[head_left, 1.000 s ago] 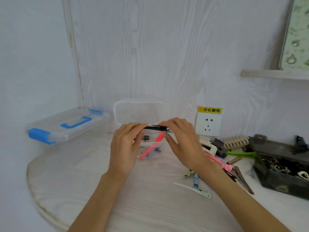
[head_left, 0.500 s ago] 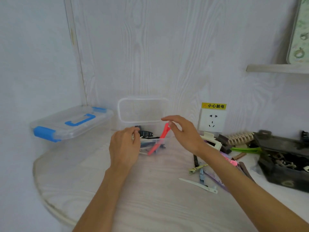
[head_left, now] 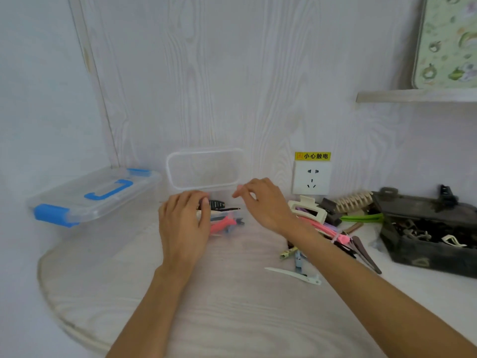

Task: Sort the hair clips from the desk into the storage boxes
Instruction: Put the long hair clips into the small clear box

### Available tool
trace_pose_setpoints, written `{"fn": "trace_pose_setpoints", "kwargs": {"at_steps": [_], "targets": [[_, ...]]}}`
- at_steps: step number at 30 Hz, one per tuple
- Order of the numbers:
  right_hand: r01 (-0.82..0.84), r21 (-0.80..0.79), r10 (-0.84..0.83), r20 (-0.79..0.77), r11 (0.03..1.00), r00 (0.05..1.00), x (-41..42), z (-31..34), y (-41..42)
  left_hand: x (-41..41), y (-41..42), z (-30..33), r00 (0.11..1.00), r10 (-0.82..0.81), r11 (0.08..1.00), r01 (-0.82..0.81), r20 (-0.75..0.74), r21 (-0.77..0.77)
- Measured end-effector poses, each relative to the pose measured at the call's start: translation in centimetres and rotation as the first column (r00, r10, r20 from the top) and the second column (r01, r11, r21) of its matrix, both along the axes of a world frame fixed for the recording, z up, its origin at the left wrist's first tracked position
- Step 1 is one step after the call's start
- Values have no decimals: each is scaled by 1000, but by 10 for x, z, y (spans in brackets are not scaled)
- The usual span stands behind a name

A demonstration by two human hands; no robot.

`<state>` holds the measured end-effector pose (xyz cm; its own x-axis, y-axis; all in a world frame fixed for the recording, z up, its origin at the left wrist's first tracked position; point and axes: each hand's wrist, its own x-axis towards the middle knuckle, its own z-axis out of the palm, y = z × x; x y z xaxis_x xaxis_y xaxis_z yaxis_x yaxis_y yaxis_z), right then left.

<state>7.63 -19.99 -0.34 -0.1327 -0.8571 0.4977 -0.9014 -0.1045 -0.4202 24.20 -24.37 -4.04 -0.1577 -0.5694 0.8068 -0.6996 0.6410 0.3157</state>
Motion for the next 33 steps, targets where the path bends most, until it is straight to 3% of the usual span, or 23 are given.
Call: {"fn": "trace_pose_setpoints", "kwargs": {"at_steps": [3, 6, 9, 12, 18, 22, 25, 33], "targets": [[-83, 60, 74, 136, 995, 988, -26, 11, 31, -14, 17, 1, 963, -263, 962, 267, 54, -64], [-171, 219, 125, 207, 961, 970, -56, 10, 67, -32, 42, 0, 799, -557, 829, 518, 229, 209], [-147, 249, 82, 253, 957, 964, -82, 1, 86, -48, 59, -8, 625, -696, 710, 529, 352, 465], [-80, 281, 34, 165, 956, 986, -95, -7, 90, -56, 62, -17, 554, -737, 673, 550, 387, 495], [-157, 499, 88, 159, 852, 983, -92, -2, 96, -47, 44, -16, 707, -631, 772, 534, 319, 345], [-78, 601, 75, 31, 796, 997, -88, -3, 102, -35, 38, -11, 768, -607, 759, 483, 205, 437], [9, 563, 54, -96, 826, 994, -84, -8, 99, -29, 36, -7, 791, -604, 696, 465, 96, 547], [-2, 296, 58, -181, 955, 982, -76, -28, 84, -24, 43, 2, 870, -330, 879, 142, 366, 454]]}}
